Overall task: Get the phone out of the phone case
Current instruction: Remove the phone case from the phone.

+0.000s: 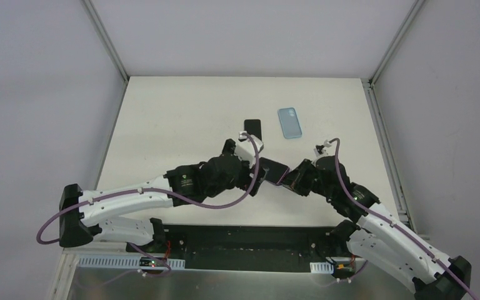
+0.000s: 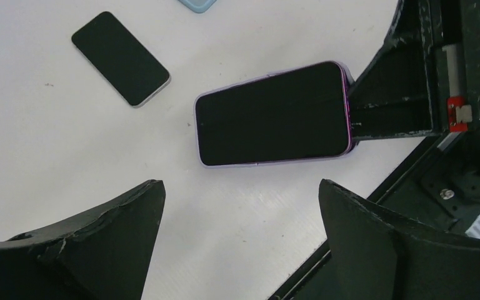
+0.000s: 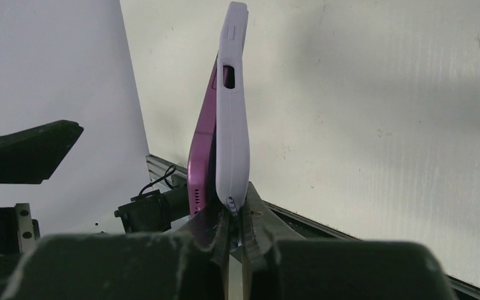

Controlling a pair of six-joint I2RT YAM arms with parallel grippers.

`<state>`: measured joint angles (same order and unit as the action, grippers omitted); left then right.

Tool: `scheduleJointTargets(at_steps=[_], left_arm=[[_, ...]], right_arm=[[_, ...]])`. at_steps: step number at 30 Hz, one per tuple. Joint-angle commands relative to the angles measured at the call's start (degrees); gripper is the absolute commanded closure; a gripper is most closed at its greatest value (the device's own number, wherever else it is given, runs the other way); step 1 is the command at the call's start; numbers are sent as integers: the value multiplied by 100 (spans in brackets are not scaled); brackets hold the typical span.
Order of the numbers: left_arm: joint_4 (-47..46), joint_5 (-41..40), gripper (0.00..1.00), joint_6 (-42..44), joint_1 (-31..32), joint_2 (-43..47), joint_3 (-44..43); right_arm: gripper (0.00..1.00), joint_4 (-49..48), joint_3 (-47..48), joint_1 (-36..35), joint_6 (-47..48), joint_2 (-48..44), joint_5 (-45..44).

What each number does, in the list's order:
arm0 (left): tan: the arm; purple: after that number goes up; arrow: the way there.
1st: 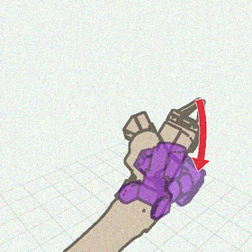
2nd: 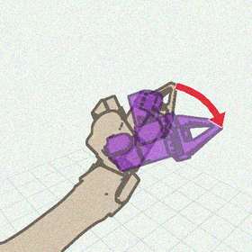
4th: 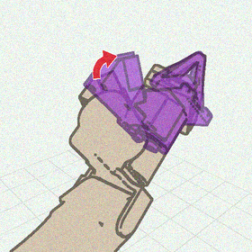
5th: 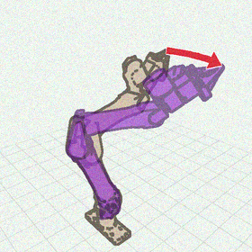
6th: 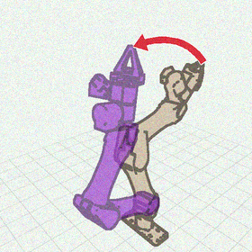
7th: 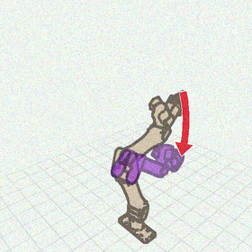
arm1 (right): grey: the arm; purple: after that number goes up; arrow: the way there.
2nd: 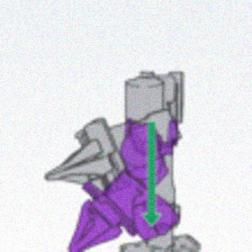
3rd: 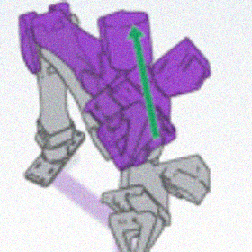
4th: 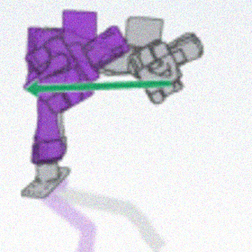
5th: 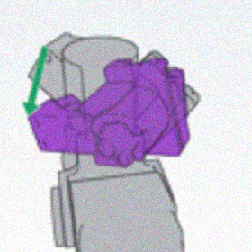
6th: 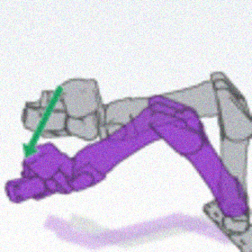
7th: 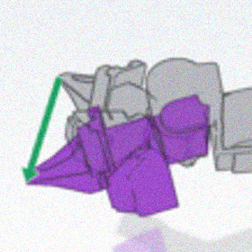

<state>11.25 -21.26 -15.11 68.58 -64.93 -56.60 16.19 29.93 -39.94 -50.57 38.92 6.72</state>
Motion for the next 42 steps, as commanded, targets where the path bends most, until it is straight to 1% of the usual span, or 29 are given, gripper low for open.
scheduleJointTargets(at_steps=[1,7,12,17,21,30,35,42], left_arm=[[161,-795,5,1201,497,-390,-438],[317,-1205,10,1671,874,-1030,-784],[308,-1390,13,1852,984,-1454,-1179],[315,-1615,19,1933,1015,-1775,-1424],[311,-1645,21,1980,1059,-1970,-1503],[304,-1522,21,1897,1144,-1885,-1349],[312,-1634,18,1820,1182,-1695,-1189],[317,-1733,18,1872,1255,-1506,-1109]], right_arm=[[100,-60,582,16,-224,-25,33],[100,52,673,21,-427,112,228],[100,25,628,22,-580,205,309],[100,22,591,21,-699,269,378],[100,22,582,21,-779,303,400],[100,30,640,21,-797,442,414],[100,33,648,17,-777,469,369],[100,51,724,18,-749,548,361]])
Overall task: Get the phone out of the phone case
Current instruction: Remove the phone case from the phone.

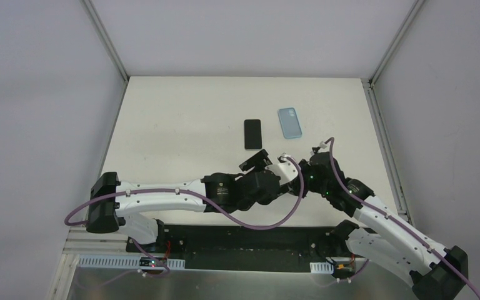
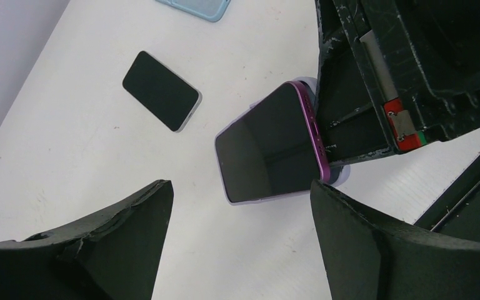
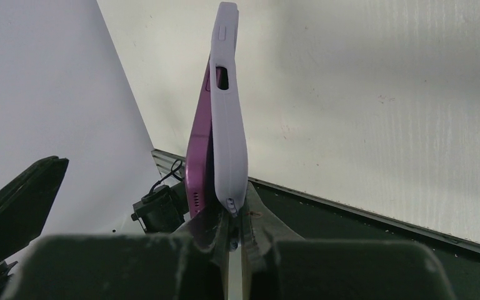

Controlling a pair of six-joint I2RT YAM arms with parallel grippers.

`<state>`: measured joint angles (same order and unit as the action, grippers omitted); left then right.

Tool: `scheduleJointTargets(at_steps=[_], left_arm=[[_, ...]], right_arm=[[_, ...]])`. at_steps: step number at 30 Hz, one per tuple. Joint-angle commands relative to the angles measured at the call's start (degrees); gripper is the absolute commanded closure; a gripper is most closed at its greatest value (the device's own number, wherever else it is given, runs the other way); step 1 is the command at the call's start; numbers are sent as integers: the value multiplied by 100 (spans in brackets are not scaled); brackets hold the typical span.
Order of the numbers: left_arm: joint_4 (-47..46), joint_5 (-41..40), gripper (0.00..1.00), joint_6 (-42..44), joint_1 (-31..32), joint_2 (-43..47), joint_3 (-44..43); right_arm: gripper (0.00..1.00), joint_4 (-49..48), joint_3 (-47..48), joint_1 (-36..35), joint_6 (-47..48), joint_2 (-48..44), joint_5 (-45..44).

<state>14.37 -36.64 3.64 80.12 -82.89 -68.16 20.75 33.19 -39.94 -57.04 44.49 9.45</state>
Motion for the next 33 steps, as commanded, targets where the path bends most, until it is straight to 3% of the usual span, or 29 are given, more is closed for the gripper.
scheduleJointTargets(at_steps=[1,10,26,33], left_arm=[[4,-186,18,23,127,279,48],[43,72,20,99,215,1,-29],[50,-649,34,227,206,-323,-353],[48,-606,30,258,206,-240,-384]], right_arm=[[100,-405,414,15,-99,8,91],[100,-412,492,19,-117,23,162],[100,-434,414,13,-168,-88,207],[100,-433,382,18,-181,-139,202]])
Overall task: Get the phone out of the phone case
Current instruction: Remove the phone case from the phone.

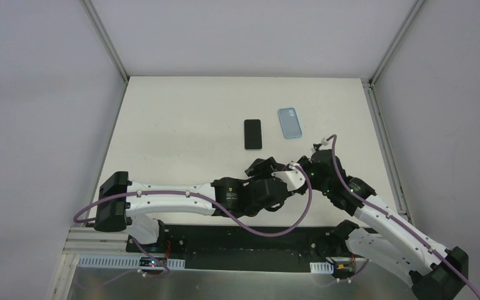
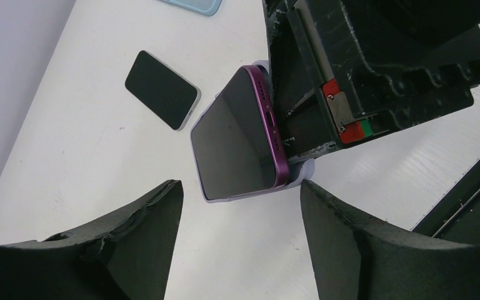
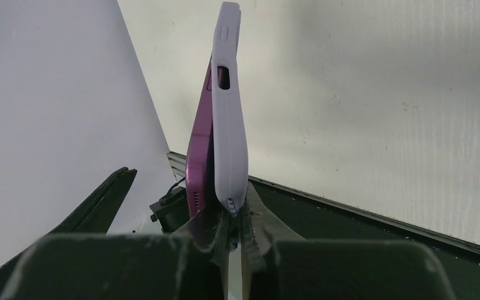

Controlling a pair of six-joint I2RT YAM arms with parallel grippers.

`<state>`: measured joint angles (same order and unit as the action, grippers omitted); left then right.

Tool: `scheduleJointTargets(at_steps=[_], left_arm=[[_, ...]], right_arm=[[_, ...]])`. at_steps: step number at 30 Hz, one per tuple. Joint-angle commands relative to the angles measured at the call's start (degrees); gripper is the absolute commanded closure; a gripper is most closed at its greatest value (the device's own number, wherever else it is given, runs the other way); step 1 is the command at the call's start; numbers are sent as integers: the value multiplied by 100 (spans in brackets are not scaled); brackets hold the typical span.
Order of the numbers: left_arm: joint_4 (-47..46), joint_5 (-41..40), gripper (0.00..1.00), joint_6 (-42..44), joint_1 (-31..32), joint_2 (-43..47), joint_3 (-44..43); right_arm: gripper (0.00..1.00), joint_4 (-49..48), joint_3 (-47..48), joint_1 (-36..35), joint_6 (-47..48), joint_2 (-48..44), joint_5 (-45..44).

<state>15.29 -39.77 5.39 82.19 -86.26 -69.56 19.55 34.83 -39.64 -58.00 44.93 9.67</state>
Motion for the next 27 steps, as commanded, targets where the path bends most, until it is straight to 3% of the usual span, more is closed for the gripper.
scheduleJointTargets(at_steps=[1,11,27], left_arm=[[-44,-246,29,61,-2,123,-236],[-44,135,21,-82,-1,424,-71],[-39,70,20,-31,-2,250,-140]], right_arm=[[100,-316,213,-10,-83,-188,172],[100,-313,173,-14,-71,-195,131],[100,-314,186,-11,-107,-235,167]])
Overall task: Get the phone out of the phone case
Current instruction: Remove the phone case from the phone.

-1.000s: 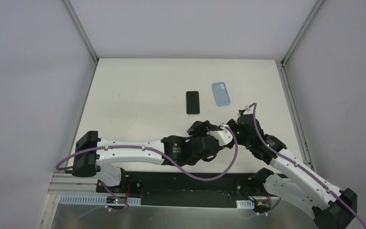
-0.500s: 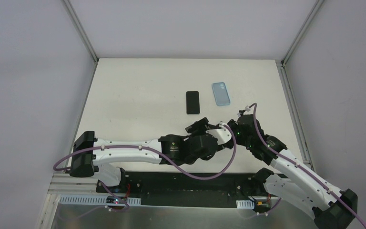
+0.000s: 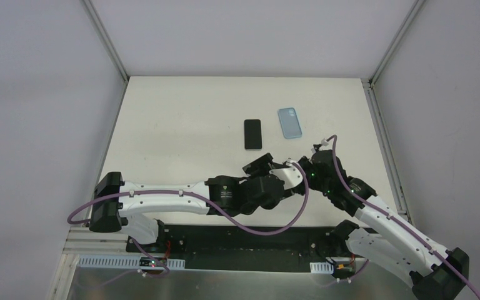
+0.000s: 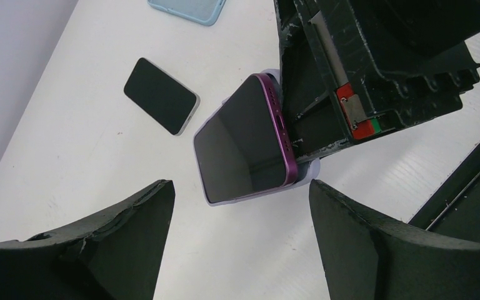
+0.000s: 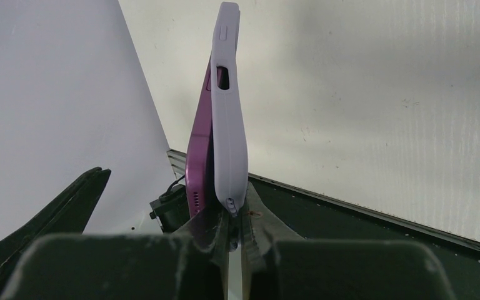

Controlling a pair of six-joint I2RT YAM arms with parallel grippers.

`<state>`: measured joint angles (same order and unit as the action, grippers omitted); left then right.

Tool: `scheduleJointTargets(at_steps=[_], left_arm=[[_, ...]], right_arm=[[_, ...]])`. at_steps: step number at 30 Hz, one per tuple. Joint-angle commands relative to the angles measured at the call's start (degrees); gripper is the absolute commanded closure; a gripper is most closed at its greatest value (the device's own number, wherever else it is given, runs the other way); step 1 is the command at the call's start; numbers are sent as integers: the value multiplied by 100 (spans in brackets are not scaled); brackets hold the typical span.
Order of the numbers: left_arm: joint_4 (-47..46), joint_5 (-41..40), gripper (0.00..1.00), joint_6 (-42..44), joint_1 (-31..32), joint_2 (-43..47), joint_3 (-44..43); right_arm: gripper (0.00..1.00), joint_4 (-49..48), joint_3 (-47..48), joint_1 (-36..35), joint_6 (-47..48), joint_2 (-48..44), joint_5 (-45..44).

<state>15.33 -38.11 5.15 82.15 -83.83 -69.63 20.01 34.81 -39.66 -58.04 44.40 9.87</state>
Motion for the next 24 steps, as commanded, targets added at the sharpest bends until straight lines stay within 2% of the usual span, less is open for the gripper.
scheduleJointTargets(at_steps=[1,6,24], left_arm=[[-44,-159,21,1,-2,-27,-150],[-48,-302,25,39,-85,-125,-282],[-48,-53,33,34,-287,-295,-458]], right_arm=[[100,-362,192,-10,-109,-190,156],[100,-360,165,-9,-120,-229,156],[100,-420,191,-13,-120,-267,252]])
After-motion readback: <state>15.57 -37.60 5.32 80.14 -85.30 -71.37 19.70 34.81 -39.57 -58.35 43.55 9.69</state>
